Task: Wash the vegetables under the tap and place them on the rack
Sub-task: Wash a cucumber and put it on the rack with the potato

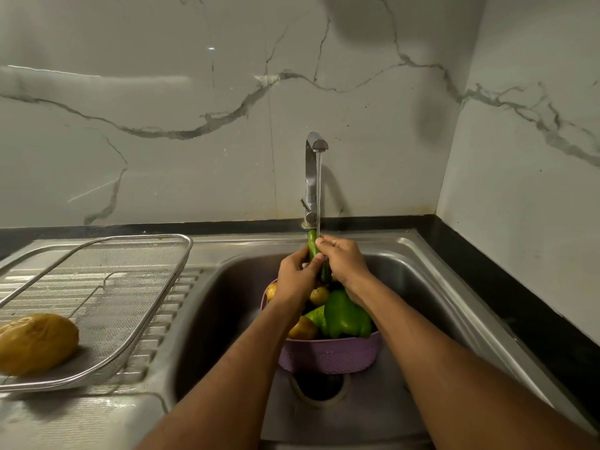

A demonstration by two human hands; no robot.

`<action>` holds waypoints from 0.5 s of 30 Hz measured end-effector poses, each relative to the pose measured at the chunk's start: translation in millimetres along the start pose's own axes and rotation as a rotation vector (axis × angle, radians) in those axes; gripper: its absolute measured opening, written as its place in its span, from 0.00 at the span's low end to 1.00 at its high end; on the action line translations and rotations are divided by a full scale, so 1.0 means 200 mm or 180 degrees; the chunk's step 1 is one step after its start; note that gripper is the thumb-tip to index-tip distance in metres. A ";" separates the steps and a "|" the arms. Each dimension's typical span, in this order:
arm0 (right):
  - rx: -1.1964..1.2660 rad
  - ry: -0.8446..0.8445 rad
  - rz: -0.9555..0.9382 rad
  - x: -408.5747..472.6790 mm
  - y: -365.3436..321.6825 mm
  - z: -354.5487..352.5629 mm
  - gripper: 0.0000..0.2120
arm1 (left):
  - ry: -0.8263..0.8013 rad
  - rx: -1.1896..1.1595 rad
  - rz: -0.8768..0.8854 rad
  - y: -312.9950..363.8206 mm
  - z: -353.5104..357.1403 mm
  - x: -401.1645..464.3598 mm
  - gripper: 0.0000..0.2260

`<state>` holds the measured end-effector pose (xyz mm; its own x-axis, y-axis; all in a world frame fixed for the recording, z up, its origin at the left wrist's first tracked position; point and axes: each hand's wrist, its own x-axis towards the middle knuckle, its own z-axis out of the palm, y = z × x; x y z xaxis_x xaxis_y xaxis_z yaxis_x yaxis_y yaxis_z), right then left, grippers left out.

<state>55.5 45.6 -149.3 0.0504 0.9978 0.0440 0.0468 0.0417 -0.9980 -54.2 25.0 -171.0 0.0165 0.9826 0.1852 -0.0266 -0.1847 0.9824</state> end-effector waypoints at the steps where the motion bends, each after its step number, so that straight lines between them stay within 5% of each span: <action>1: 0.0074 -0.0066 0.0034 0.01 0.01 0.00 0.14 | 0.0038 -0.0232 -0.0128 0.01 0.00 0.00 0.13; 5: 0.0009 -0.0196 0.0014 0.00 0.00 0.03 0.18 | 0.0188 -0.0664 -0.0474 0.02 0.02 0.02 0.16; 10: -0.0460 0.0136 -0.0121 0.01 0.00 0.11 0.20 | 0.0093 -0.0135 -0.0221 0.03 0.02 0.02 0.16; 15: 0.0095 0.0443 0.0488 0.03 -0.02 0.07 0.22 | -0.0036 0.0033 -0.0121 0.02 0.08 -0.01 0.17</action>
<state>42.4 51.7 -145.8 0.1922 0.9757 -0.1049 -0.0015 -0.1066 -0.9943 -39.2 21.9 -166.2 0.0287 0.9886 0.1480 -0.0155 -0.1476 0.9889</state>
